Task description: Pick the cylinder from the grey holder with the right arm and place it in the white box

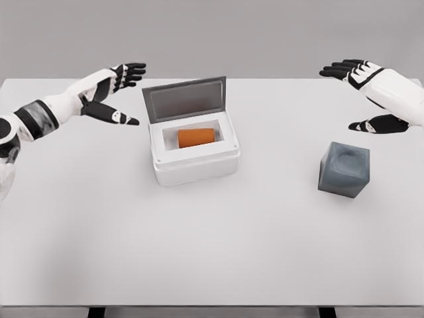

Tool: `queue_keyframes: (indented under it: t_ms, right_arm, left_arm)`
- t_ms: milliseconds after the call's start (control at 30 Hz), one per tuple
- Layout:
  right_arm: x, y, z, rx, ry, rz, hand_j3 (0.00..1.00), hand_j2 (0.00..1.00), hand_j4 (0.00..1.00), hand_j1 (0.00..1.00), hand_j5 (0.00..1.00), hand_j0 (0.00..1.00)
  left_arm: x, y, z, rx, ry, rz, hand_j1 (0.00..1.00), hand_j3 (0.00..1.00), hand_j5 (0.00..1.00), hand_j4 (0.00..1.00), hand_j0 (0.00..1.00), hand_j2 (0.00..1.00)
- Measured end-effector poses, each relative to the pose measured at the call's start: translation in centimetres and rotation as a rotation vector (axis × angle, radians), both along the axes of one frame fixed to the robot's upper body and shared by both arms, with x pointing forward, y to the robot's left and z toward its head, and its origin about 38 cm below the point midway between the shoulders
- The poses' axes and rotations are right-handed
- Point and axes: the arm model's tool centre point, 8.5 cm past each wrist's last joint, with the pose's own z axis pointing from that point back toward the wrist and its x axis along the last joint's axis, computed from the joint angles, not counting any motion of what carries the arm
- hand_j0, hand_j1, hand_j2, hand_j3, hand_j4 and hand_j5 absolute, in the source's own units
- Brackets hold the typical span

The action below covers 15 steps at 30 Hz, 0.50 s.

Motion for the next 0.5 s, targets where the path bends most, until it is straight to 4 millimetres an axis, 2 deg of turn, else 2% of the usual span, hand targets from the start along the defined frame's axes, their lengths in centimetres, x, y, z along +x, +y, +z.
queue_keyframes:
  t_ms: [133,300,500]
  right_arm:
    - [0.0,0.1,-0.1,0.001,0.003,0.003,1.00,1.00,1.00,1.00,1.00,1.00]
    - [0.0,0.3,-0.2,-0.001,0.006,0.007,1.00,1.00,1.00,1.00,1.00,1.00]
    - [0.1,0.5,-0.3,-0.002,0.010,0.014,1.00,1.00,1.00,1.00,1.00,1.00]
  left_arm:
    - [0.8,-0.2,0.5,0.016,-0.014,0.009,1.00,1.00,1.00,1.00,1.00,1.00]
    - [1.0,0.3,-0.5,0.029,0.010,0.029,1.00,1.00,1.00,1.00,1.00,1.00]
    - [1.1,-0.8,-0.9,0.049,-0.011,0.011,1.00,1.00,1.00,1.00,1.00,1.00]
